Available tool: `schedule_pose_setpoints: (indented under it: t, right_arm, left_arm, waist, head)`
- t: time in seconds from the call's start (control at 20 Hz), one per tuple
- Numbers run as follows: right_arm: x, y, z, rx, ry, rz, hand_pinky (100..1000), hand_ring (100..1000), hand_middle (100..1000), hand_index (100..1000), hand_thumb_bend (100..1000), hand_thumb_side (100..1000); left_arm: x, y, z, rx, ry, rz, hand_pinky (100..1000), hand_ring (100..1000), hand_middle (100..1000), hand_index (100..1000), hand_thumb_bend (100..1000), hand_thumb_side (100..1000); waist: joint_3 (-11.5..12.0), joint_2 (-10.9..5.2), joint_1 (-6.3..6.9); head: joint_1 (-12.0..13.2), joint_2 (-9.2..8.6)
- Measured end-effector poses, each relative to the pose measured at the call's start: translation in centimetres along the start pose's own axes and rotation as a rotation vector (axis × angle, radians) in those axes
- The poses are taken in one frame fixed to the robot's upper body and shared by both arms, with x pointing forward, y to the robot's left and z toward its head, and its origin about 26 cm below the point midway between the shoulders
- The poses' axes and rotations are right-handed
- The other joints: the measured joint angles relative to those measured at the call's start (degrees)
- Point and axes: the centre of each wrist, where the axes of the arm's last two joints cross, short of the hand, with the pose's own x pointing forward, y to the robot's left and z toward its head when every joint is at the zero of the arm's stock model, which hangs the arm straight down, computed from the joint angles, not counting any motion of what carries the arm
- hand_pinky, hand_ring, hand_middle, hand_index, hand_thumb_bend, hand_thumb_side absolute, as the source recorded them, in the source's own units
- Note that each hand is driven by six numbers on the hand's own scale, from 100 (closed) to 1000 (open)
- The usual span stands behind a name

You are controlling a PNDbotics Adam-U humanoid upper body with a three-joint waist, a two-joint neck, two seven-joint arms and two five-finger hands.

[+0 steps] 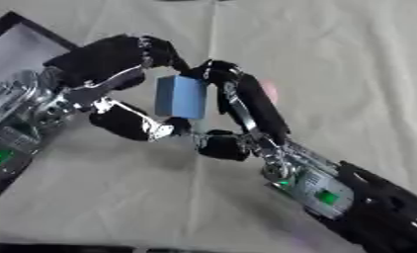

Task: Pick up the objects with one hand, pass them to the other hand, and then place them into the box on the other side of the table.

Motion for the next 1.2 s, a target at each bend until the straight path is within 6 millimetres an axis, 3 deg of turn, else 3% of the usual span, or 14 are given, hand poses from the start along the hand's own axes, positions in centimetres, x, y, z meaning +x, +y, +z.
schedule_pose_setpoints:
  t: [0.35,0.75,0.95,1.2]
  right_arm:
    - [-0.10,0.04,0.07,0.001,0.000,0.009,229,590,542,447,260,100]
    - [-0.16,0.06,0.10,0.000,0.000,0.009,224,588,541,443,260,100]
    - [-0.20,0.08,0.16,0.000,0.002,0.010,222,588,541,442,260,100]
    - [-0.24,0.05,0.16,-0.003,0.005,0.011,220,587,540,440,260,100]
  left_arm:
    - [0.09,-0.16,-0.17,0.004,0.000,0.003,851,766,713,788,332,306]
    - [0.06,-0.35,-0.26,0.014,0.007,0.008,839,749,667,725,204,116]
    - [0.09,-0.51,-0.37,0.018,0.010,0.015,835,734,638,685,100,142]
    - [0.19,-0.61,-0.42,0.021,0.011,0.017,830,723,620,664,100,152]
  waist:
    - [0.1,0.00,0.00]
    - [0.0,0.00,0.00]
    - [0.0,0.00,0.00]
    - [-0.1,0.00,0.00]
  head:
    - [0.4,0.00]
    - [0.5,-0.01]
    - [0.5,-0.02]
    - [0.6,-0.03]
